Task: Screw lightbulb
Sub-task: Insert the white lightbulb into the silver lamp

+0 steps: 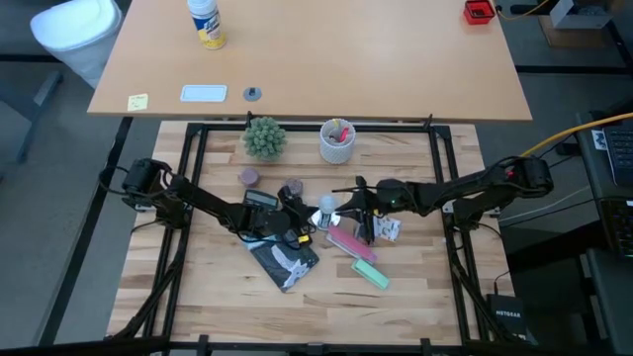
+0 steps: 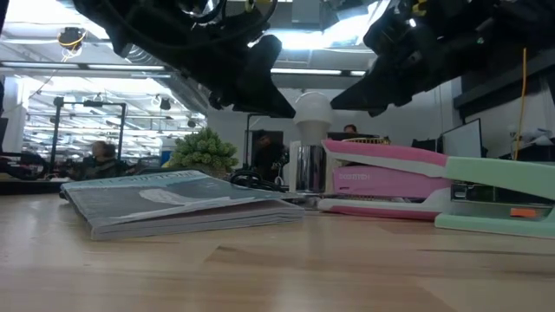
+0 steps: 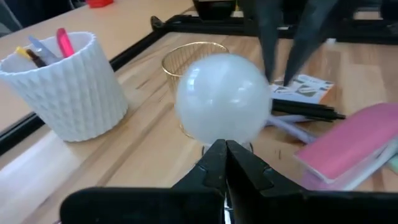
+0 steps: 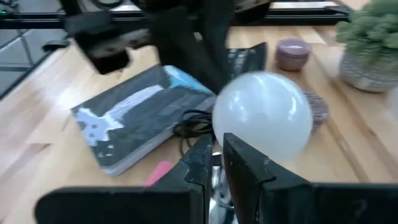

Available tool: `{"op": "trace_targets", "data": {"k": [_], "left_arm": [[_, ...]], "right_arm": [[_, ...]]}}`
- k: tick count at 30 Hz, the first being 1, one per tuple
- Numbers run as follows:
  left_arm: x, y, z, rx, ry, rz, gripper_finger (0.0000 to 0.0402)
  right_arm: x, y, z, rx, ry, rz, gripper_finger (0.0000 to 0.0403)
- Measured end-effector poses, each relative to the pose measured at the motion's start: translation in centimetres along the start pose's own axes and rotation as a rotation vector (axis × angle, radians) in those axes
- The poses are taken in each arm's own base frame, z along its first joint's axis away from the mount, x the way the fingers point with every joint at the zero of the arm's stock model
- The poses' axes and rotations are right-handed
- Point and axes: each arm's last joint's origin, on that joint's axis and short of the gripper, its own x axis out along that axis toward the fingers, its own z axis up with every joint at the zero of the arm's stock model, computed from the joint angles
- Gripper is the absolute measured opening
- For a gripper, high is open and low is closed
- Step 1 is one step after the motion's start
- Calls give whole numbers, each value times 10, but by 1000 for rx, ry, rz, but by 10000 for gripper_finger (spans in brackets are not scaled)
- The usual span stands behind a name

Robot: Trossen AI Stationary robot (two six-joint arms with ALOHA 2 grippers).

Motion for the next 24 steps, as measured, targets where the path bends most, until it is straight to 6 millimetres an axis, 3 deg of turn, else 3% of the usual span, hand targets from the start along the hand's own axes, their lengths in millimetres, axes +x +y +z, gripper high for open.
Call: {"op": "trace_targets", "data": {"k": [11, 15, 24], "left_arm": [[-2, 1, -2, 30, 17, 57, 1], [-10, -1, 6, 40, -9, 37, 1], [-27, -7, 24, 37, -109, -10, 1]], "right_arm": [[-2, 0, 3, -9, -17, 2, 45], [-10, 0, 12, -14, -61, -4, 31], [-26, -5, 27, -85, -137, -229, 8]]}}
